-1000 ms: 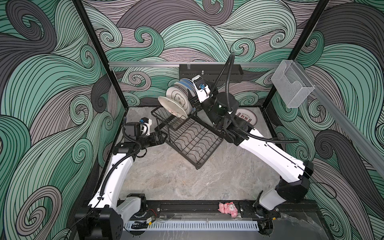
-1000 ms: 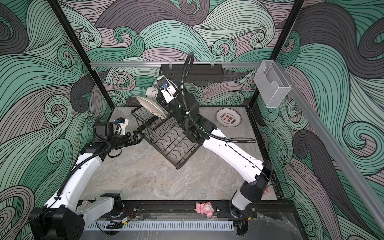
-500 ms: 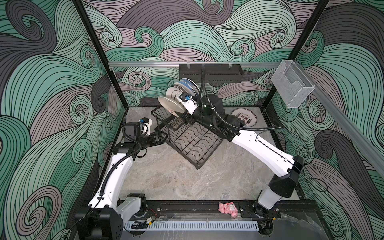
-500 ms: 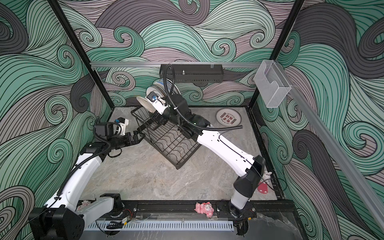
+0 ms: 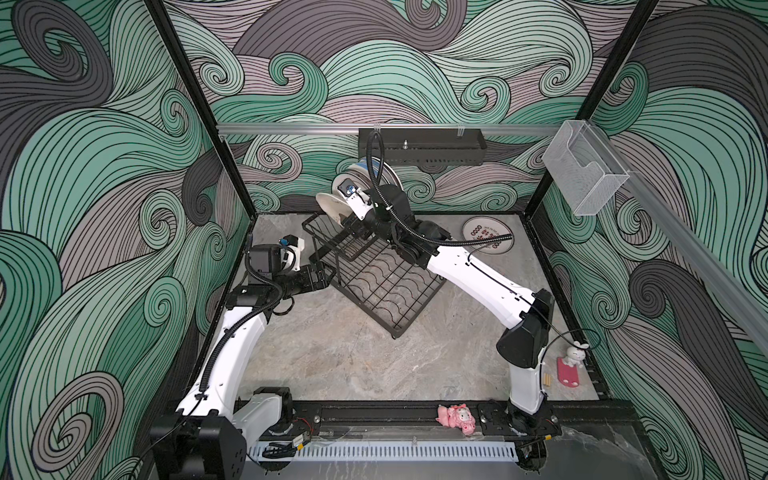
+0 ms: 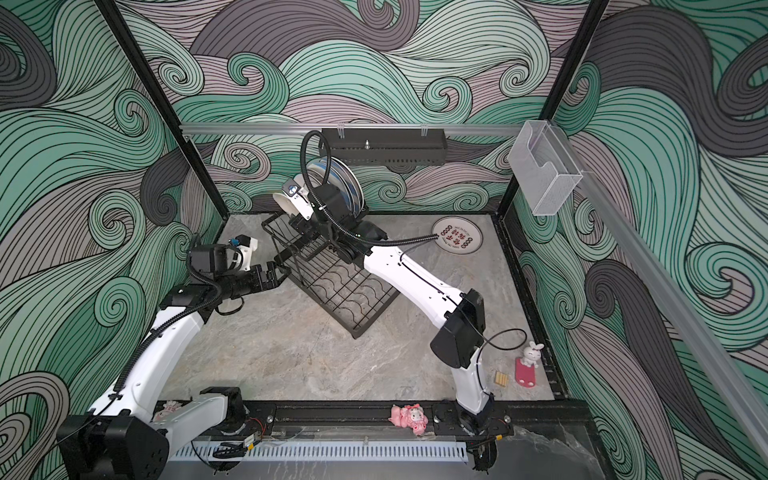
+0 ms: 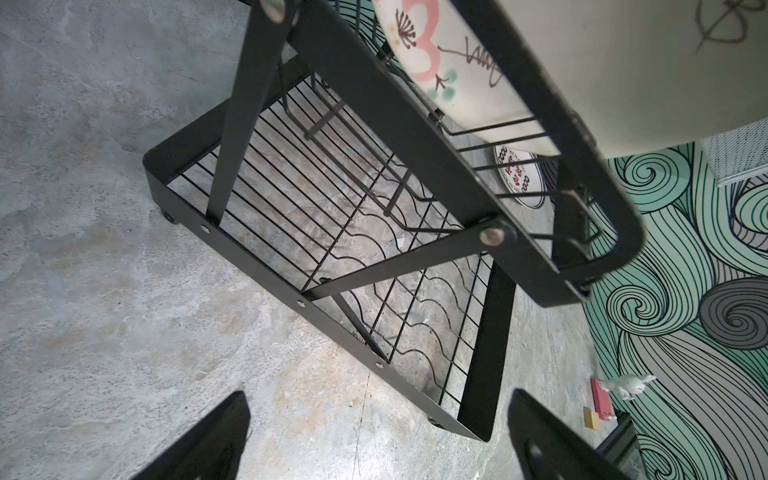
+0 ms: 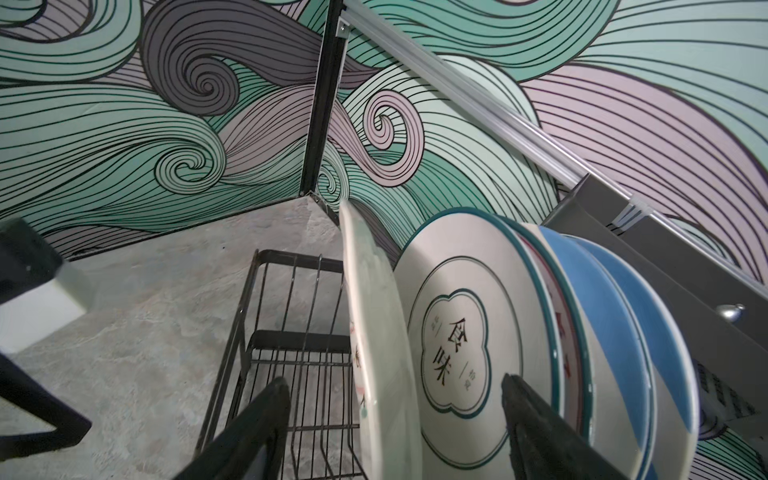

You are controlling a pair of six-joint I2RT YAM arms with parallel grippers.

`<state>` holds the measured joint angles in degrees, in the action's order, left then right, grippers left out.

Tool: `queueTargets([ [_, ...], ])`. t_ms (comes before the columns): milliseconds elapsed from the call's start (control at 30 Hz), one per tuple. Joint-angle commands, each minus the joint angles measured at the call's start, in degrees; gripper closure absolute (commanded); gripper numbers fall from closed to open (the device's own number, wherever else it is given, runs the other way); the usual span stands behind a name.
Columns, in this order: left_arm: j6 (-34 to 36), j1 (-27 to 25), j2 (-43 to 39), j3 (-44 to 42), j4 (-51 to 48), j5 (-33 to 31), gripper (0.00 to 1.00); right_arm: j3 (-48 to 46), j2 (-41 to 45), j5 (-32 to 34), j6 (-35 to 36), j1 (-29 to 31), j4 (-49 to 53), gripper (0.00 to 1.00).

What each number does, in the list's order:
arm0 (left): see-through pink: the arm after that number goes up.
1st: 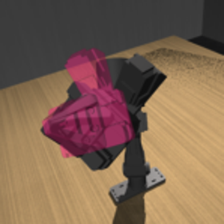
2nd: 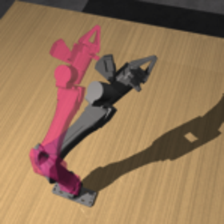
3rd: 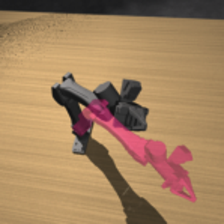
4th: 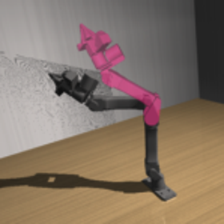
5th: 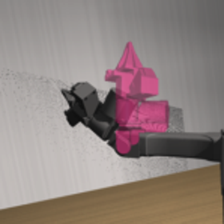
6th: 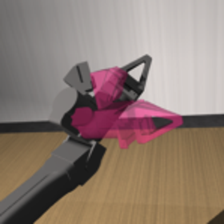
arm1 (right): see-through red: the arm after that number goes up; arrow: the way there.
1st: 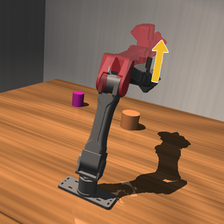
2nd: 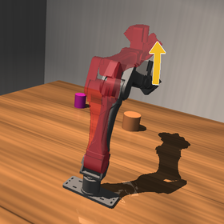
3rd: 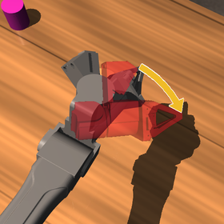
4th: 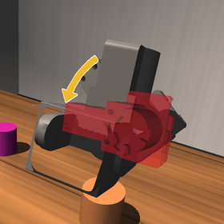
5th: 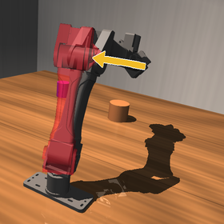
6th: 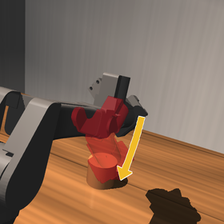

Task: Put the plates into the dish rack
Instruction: 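Press the cream plate down into the slot with the right gripper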

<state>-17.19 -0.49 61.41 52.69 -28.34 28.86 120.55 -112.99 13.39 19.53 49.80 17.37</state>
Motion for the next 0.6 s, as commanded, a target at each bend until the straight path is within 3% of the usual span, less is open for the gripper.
queueTargets([
  [0, 0.49, 0.48, 0.27, 0.36, -0.40, 0.68, 0.02, 3.48, -1.03, 4.18, 1.17, -0.32, -0.90, 0.20],
  [567, 0.45, 0.49, 0.51, 0.36, -0.49, 0.83, 0.01, 11.72, -5.97, 8.98, 3.86, -2.58, 5.33, 0.18],
])
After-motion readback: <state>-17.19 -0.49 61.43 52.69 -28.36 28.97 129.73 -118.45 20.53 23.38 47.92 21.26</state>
